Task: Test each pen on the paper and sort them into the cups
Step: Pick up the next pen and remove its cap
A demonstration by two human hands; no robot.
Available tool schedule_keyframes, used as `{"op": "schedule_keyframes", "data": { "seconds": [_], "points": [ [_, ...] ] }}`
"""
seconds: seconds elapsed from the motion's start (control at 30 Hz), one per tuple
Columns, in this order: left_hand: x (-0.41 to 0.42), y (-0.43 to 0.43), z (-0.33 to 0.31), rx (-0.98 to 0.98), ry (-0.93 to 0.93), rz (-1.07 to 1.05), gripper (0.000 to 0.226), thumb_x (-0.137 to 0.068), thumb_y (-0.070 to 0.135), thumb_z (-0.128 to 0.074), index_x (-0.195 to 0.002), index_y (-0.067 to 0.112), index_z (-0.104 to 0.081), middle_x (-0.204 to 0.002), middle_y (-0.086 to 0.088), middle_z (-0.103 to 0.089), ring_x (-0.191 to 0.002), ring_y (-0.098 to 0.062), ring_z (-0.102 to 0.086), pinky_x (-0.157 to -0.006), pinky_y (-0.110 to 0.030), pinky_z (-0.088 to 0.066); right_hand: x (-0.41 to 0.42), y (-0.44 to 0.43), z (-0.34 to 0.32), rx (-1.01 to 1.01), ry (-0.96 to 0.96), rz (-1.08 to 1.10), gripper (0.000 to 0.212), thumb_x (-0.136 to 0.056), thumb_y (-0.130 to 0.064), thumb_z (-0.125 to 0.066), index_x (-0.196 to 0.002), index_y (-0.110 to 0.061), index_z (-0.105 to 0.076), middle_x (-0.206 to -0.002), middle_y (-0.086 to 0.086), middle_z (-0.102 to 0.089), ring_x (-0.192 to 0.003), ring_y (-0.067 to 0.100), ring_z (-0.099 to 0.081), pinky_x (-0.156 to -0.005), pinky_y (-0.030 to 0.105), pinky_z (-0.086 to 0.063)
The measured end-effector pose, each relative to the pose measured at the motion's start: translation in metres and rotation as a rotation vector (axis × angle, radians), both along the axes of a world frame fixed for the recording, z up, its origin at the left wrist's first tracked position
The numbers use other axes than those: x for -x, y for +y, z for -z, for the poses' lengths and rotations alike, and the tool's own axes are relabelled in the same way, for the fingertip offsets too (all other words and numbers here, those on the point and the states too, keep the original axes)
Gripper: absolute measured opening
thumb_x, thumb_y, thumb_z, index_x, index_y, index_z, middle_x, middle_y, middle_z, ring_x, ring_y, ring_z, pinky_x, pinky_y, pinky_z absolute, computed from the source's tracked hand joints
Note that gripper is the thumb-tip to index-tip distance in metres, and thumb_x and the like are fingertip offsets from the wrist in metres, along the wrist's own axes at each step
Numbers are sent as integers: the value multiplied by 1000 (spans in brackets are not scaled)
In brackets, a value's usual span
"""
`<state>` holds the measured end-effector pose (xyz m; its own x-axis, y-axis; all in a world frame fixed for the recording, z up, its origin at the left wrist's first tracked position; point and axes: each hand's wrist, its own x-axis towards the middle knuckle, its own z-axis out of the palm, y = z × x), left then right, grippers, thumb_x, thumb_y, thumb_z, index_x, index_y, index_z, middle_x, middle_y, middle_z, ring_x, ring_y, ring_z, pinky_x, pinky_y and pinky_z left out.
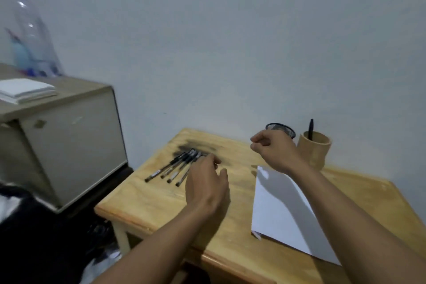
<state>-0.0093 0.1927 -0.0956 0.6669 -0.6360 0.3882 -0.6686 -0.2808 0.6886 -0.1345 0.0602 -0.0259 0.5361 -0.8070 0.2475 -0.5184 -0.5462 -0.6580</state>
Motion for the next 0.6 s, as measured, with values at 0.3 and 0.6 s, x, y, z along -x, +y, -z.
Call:
{"op": "schedule_keyframes", "data": {
  "seconds": [0.3,0.6],
  "points": [
    [-50,55,19,-149,-103,-185,23,-88,32,-59,-109,26,-64,-112,4,-66,-105,-21,-55,-87,-40,-49,-96,41,56,25,227,-247,38,-94,-20,-59,-131,-21,-64,-130,8,-68,-119,25,-63,-95,32,-49],
    [-52,61,26,-204,-153,-212,17,-96,34,-51,-95,30,-67,-103,8,-68,-101,-18,-57,-82,-35,-38,-115,42,78,231,409,-346,42,-99,-22,-51,-140,-22,-57,-139,6,-59,-129,27,-53,-103,36,-45]
  ]
}}
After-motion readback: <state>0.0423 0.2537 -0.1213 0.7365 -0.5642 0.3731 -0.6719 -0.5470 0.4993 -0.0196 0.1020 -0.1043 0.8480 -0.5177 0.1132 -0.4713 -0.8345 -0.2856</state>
